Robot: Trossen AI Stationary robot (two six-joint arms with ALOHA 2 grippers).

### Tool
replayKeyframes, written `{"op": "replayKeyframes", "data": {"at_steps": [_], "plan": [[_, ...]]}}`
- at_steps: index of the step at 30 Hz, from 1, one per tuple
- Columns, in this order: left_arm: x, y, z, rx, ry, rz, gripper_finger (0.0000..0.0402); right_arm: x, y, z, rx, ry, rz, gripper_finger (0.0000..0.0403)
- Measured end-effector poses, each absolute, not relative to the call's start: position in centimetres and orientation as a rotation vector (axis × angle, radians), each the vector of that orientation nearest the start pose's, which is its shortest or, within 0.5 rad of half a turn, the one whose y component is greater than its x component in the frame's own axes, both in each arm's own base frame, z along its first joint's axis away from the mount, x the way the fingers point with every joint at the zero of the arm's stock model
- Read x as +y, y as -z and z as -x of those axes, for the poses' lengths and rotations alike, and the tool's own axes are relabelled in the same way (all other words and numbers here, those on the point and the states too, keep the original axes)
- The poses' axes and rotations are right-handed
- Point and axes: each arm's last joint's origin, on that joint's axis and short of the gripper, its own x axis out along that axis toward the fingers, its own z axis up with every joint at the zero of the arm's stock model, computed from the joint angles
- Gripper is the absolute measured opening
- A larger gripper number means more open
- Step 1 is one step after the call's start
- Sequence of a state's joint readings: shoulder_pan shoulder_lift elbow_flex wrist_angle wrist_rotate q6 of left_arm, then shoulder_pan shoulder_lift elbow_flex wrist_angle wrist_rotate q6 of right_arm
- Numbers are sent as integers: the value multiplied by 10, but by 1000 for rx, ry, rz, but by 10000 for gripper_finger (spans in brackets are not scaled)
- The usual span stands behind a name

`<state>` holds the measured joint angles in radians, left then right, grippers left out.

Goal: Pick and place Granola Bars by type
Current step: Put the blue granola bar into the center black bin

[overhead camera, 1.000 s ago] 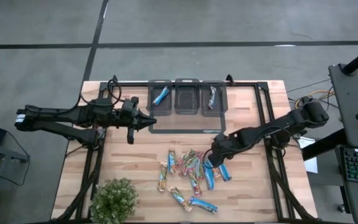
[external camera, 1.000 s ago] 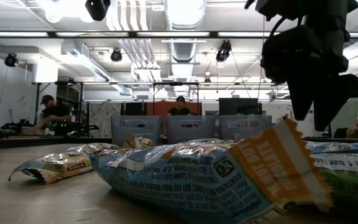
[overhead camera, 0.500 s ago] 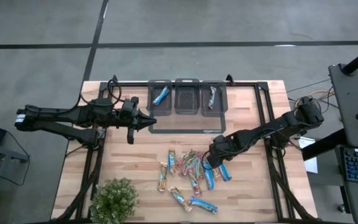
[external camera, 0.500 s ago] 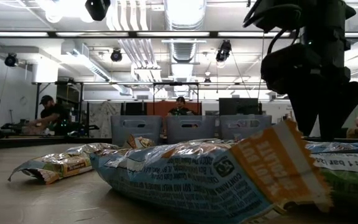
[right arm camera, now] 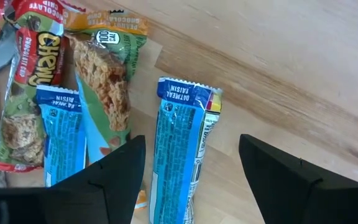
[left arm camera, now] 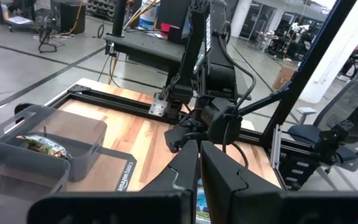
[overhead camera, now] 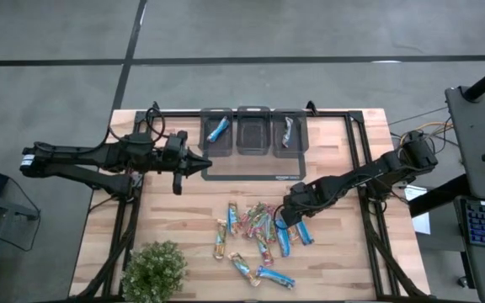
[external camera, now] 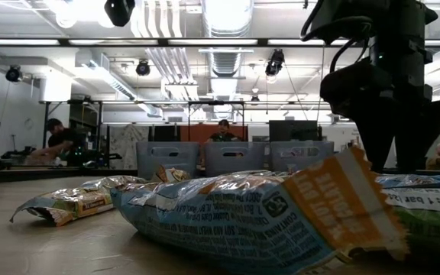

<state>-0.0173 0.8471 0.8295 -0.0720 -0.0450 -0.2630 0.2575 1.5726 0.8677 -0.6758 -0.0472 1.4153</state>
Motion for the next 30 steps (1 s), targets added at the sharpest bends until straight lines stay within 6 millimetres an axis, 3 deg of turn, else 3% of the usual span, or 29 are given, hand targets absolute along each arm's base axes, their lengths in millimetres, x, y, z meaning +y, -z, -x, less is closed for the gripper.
{"op": "replayKeyframes", "data": {"at_steps": [21, 30], "plan": [[-2, -348, -187, 86, -47, 261, 3, 69, -160, -256, 1282, 728, -1012, 249], [-2, -348, -187, 90, -46, 261, 3, 72, -179, -269, 1236, 682, -1043, 249]]}}
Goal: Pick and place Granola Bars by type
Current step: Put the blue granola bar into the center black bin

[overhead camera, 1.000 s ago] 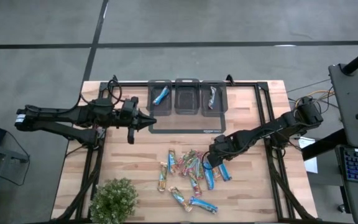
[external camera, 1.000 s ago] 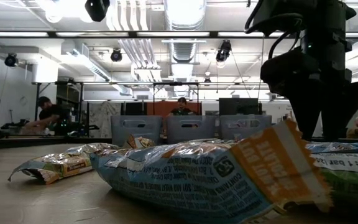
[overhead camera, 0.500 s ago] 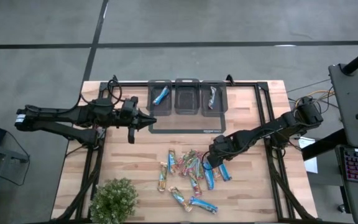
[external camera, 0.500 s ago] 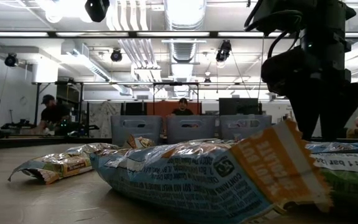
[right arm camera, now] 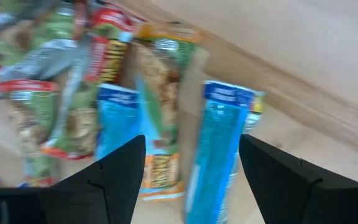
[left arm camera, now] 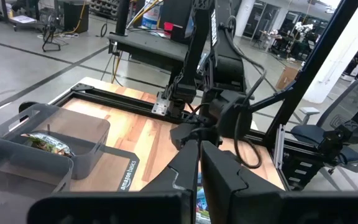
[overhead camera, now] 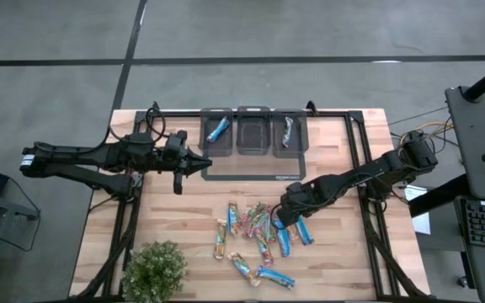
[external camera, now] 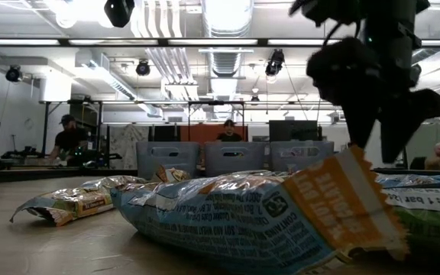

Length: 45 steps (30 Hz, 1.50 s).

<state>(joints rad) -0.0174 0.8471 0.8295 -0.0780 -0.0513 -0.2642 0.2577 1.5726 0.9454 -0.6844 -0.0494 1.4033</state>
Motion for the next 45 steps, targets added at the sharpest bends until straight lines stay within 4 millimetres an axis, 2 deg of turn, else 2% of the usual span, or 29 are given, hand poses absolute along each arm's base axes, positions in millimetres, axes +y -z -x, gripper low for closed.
{"op": "replayKeyframes", "data": {"at_steps": [7, 13, 17, 27, 39, 45], "plan": [[-2, -348, -187, 90, -46, 261, 3, 76, -210, -281, 1226, 658, -1038, 249], [-2, -348, -187, 90, -46, 260, 3, 77, -237, -283, 1231, 696, -1012, 249], [-2, -348, -187, 92, -46, 260, 3, 81, -245, -282, 1228, 723, -1029, 249], [-2, -347, -187, 96, -42, 259, 3, 96, -238, -274, 1219, 812, -1081, 249], [-2, -347, -187, 97, -44, 257, 3, 95, -219, -264, 1254, 868, -1057, 249], [-2, -347, -187, 97, -48, 240, 3, 99, -202, -273, 1277, 836, -1019, 249]]}}
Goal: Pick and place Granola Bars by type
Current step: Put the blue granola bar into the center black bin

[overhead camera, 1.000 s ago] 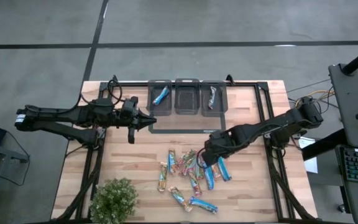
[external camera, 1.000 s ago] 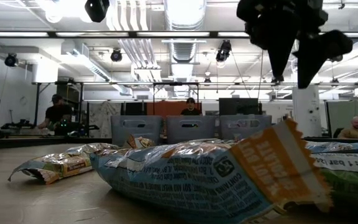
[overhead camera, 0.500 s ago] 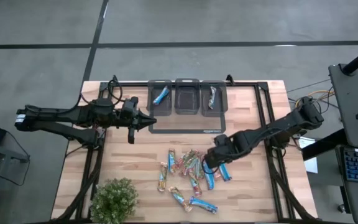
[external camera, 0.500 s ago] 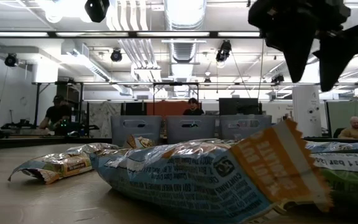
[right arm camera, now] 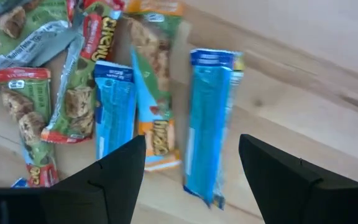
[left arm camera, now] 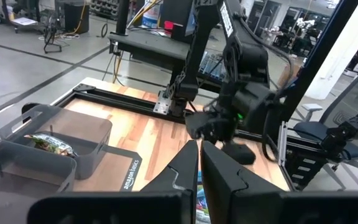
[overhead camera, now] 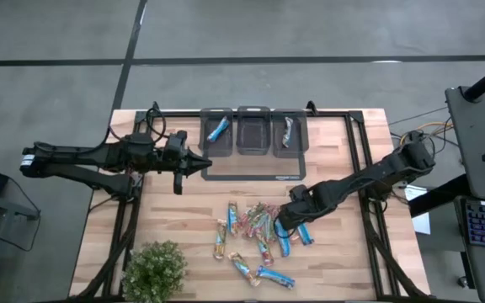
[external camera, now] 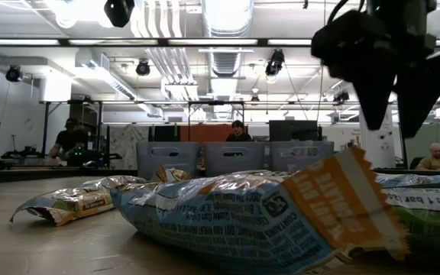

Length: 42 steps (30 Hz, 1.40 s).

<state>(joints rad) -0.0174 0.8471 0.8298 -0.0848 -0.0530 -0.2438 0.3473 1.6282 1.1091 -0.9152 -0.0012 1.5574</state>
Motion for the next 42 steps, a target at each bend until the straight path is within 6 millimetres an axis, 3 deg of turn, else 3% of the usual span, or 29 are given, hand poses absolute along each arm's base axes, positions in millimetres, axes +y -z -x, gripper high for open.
{"op": "replayKeyframes", "data": {"at_steps": [7, 12, 28, 42], "plan": [[-2, -347, -187, 99, -48, 239, 3, 105, -184, -288, 1373, 844, -894, 249], [-2, -347, -187, 100, -47, 242, 3, 107, -183, -295, 1384, 825, -871, 249], [-2, -347, -187, 103, -47, 248, 3, 103, -176, -286, 1390, 871, -863, 249], [-2, -347, -187, 103, -43, 254, 3, 103, -156, -287, 1424, 864, -815, 249]]}}
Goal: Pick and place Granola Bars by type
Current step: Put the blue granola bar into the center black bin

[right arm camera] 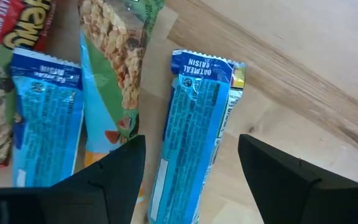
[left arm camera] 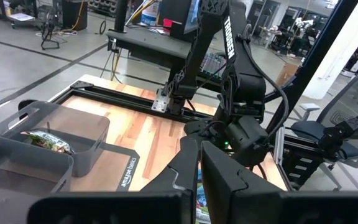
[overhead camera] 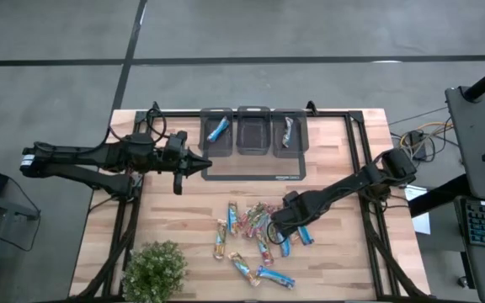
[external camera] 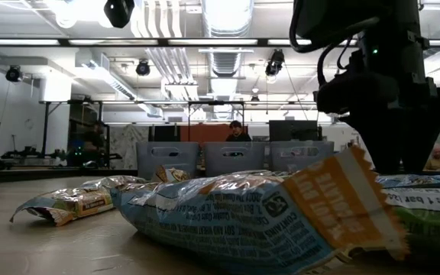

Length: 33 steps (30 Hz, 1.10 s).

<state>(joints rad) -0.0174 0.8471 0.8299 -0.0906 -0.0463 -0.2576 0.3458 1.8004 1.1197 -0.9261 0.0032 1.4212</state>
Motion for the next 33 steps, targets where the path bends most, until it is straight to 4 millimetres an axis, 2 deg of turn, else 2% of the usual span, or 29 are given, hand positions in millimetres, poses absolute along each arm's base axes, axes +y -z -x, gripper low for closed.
{"op": "replayKeyframes", "data": {"at_steps": [11, 33], "plan": [[-2, -347, -187, 103, -44, 260, 3, 104, -146, -287, 1414, 807, -853, 242], [-2, -347, -187, 103, -48, 263, 3, 103, -143, -284, 1437, 789, -841, 156]]}}
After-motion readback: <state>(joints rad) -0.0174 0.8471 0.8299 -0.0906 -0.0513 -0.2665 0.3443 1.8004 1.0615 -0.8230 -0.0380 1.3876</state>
